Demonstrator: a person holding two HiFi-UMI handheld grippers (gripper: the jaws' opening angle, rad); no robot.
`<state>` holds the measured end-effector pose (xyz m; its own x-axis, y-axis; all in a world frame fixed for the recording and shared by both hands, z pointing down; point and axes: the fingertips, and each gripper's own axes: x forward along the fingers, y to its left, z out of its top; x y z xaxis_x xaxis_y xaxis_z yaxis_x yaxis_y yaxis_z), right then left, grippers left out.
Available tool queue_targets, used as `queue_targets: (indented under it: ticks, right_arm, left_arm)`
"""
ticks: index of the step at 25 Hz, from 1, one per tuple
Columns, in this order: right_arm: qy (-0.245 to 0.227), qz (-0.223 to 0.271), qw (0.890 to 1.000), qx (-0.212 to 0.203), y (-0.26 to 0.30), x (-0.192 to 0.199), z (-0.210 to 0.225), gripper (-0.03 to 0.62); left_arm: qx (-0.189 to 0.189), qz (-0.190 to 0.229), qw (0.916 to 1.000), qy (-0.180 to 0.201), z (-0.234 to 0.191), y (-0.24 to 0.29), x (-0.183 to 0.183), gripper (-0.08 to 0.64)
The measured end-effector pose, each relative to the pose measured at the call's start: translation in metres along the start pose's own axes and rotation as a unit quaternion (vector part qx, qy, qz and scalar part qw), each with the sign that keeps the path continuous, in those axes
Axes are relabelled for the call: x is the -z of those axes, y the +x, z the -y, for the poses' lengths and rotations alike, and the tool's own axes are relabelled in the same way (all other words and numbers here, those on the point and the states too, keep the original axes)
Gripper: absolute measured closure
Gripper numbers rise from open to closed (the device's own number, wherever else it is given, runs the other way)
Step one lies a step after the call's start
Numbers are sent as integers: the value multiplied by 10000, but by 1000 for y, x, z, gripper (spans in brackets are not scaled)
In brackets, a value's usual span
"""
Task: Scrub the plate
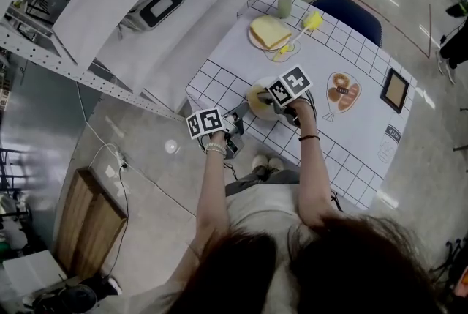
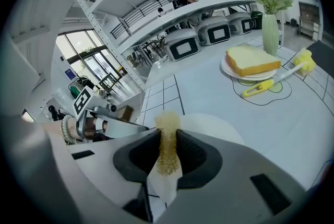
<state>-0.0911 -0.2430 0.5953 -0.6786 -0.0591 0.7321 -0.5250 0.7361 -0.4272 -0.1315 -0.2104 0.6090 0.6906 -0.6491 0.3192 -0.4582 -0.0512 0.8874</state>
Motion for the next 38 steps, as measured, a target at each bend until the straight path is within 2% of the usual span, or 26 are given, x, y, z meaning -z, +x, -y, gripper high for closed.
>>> queue_targets:
  ticks: [15, 38]
  right_arm:
    - [96, 241, 9996, 117, -2, -14, 19, 512]
    - [547, 582, 9960, 399, -17, -14, 42, 512]
  left_arm:
    - [20, -80, 10000, -14, 0, 6, -10, 549]
    - [21, -103, 9999, -29, 0, 6, -10, 549]
